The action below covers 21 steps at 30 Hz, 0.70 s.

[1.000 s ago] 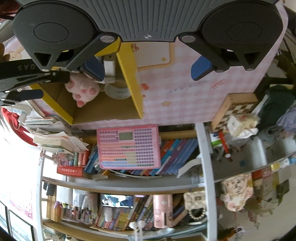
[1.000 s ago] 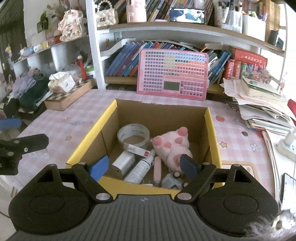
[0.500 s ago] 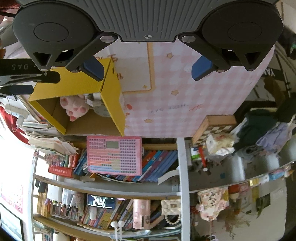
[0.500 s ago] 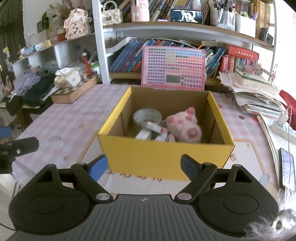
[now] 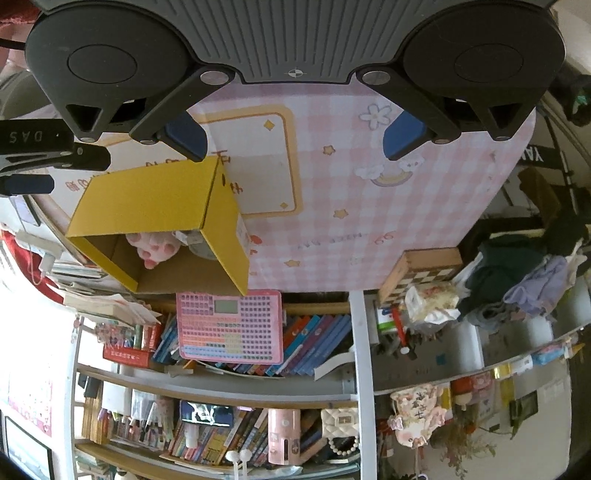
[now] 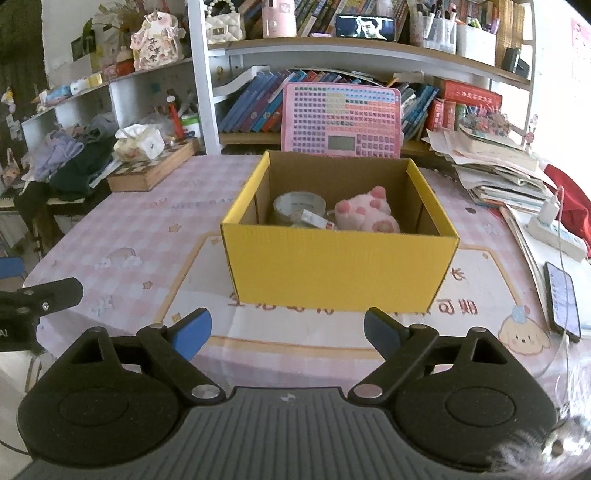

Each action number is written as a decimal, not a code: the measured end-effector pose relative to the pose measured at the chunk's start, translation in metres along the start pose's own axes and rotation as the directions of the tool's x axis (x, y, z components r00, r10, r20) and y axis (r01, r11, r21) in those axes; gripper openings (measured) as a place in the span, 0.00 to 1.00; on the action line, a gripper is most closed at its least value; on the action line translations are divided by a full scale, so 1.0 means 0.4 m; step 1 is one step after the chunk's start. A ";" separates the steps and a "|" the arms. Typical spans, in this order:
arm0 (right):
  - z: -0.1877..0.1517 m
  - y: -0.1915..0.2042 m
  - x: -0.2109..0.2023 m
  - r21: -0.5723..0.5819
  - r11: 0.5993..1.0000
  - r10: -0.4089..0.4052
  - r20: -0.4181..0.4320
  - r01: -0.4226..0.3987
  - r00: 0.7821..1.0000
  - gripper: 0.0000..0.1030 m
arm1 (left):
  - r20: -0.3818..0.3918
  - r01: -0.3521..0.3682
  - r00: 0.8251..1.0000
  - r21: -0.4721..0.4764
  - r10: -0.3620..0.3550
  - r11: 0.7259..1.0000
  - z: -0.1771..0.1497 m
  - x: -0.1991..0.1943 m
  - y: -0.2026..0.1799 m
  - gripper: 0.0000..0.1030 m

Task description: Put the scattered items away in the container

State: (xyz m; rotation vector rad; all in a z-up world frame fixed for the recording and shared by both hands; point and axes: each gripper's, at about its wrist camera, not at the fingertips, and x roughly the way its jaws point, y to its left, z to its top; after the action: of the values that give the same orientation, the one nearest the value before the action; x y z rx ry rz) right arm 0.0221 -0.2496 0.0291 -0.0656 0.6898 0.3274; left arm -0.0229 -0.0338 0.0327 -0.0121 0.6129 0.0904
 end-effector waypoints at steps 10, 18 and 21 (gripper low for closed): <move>-0.040 0.001 -0.035 0.023 1.000 -0.013 -0.015 0.013 1.000 0.90 | -0.040 0.005 0.999 -0.019 -0.005 1.000 -0.035 -0.019 0.000 1.00; -0.054 0.002 -0.040 0.019 1.000 0.002 -0.038 -0.002 0.999 0.91 | -0.055 0.016 0.998 -0.031 -0.018 0.999 -0.050 -0.033 -0.004 1.00; -0.059 0.003 -0.042 0.014 1.000 0.004 -0.041 -0.003 0.999 0.91 | -0.066 0.015 0.998 -0.026 -0.017 1.000 -0.056 -0.032 -0.007 1.00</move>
State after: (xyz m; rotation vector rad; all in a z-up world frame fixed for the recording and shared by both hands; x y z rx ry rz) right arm -0.0051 -0.2569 0.0218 -0.0579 0.7333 0.3253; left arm -0.0459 -0.0386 0.0216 -0.0453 0.6774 0.0825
